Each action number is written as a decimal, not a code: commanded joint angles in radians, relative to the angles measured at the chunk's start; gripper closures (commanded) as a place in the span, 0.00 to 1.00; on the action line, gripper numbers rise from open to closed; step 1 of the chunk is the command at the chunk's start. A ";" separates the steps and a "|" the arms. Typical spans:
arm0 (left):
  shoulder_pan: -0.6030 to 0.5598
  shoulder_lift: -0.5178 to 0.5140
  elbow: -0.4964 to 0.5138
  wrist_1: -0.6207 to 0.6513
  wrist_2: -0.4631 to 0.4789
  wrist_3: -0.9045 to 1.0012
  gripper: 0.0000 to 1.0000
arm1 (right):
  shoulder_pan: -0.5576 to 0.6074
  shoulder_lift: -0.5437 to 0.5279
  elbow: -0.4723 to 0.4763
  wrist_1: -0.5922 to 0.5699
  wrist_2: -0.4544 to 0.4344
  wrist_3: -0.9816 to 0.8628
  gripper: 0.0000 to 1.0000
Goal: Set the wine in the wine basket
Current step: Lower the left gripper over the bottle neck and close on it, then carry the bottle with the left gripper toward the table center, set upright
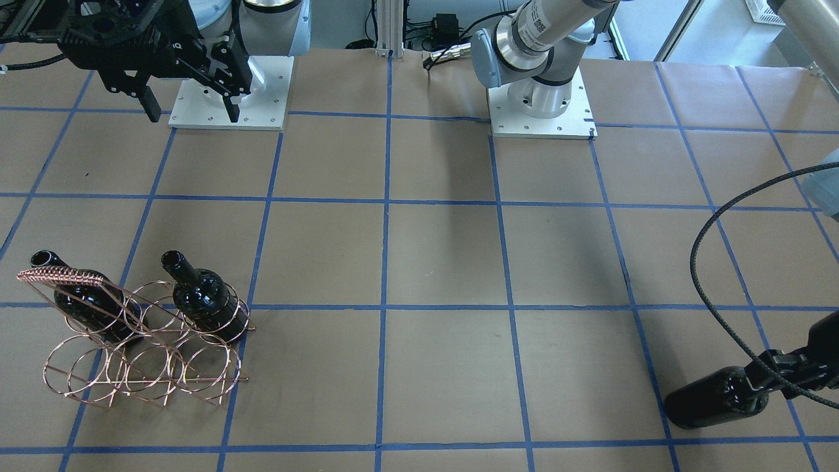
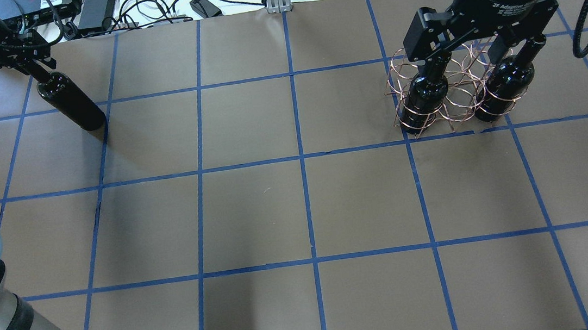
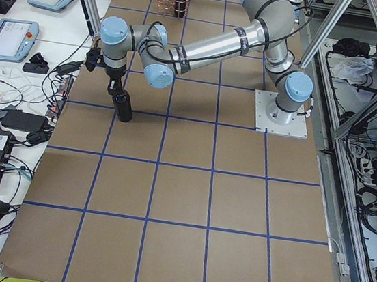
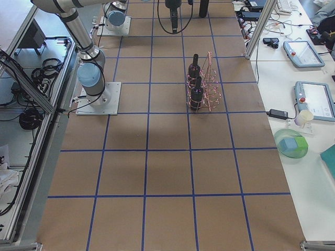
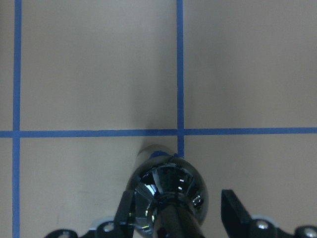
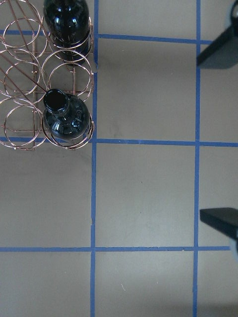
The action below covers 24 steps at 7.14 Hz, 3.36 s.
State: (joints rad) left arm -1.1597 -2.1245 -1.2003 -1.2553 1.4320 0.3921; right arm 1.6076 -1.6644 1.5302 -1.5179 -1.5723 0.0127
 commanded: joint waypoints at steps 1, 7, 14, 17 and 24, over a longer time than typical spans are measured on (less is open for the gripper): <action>0.000 0.000 0.001 0.002 0.001 0.001 0.53 | 0.000 -0.002 -0.001 -0.001 0.000 0.000 0.00; 0.000 0.004 -0.002 -0.001 0.001 0.013 1.00 | 0.000 -0.002 -0.001 -0.001 0.000 0.000 0.00; -0.188 0.168 -0.074 -0.065 0.019 -0.186 1.00 | 0.002 -0.002 -0.001 0.001 0.000 0.000 0.00; -0.361 0.254 -0.205 -0.052 0.022 -0.386 1.00 | 0.002 -0.002 0.001 0.001 0.000 0.000 0.00; -0.675 0.313 -0.386 -0.006 0.028 -0.611 1.00 | 0.002 -0.002 0.001 0.001 0.000 0.000 0.00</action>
State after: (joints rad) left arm -1.8056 -1.8146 -1.5505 -1.2845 1.4589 -0.2158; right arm 1.6092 -1.6659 1.5304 -1.5171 -1.5723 0.0123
